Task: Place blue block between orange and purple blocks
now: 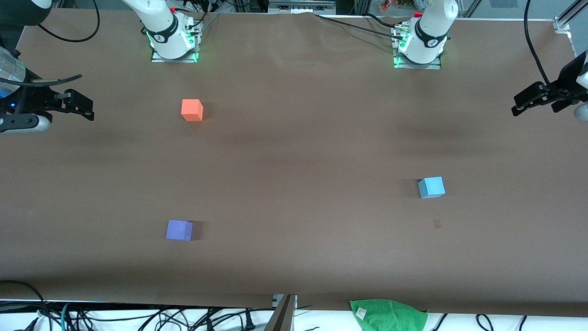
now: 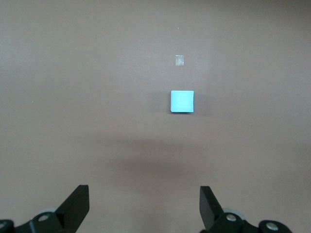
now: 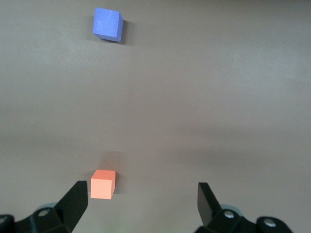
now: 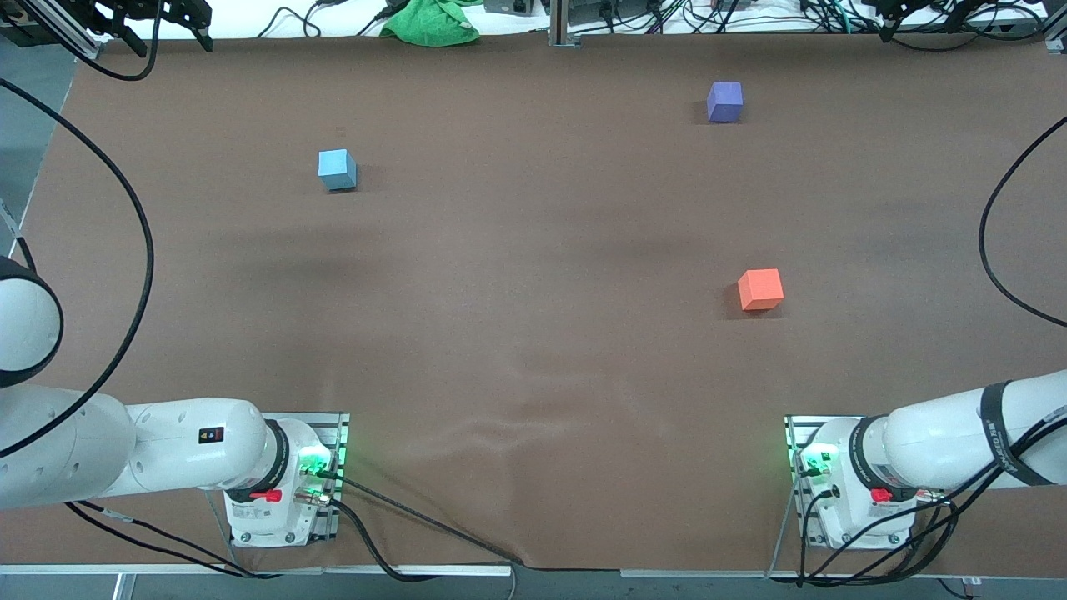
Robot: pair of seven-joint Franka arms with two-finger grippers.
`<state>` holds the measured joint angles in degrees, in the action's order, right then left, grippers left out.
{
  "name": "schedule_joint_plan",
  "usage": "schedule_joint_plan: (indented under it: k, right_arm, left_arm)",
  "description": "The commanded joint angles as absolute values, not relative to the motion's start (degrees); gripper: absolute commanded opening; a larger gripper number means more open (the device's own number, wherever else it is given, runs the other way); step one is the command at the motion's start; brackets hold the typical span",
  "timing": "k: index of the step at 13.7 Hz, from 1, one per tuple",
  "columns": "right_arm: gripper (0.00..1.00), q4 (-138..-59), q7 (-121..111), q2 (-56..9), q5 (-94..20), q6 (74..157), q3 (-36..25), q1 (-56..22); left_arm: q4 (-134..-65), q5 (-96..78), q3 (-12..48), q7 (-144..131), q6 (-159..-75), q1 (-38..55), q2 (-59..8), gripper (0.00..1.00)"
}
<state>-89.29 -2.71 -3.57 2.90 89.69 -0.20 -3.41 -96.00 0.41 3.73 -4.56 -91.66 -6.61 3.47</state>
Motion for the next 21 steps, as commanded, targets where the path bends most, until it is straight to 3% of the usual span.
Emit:
schedule_joint_plan:
  k: [1,21]
  right_arm:
    - [1.00,-88.1,-3.3,-4.0,2.2,89.5,-0.3,-3.5]
    - [1.00,-88.2,-3.5,-4.0,0.9,89.4,-0.4,-3.2]
  left_arm:
    - [-97.1,-0.9,3.3,-3.3,-92.6,-6.4,4.4,1.00]
    - [-93.0,-0.8,3.6,-4.2,-91.8,-5.8,-0.4,1.00]
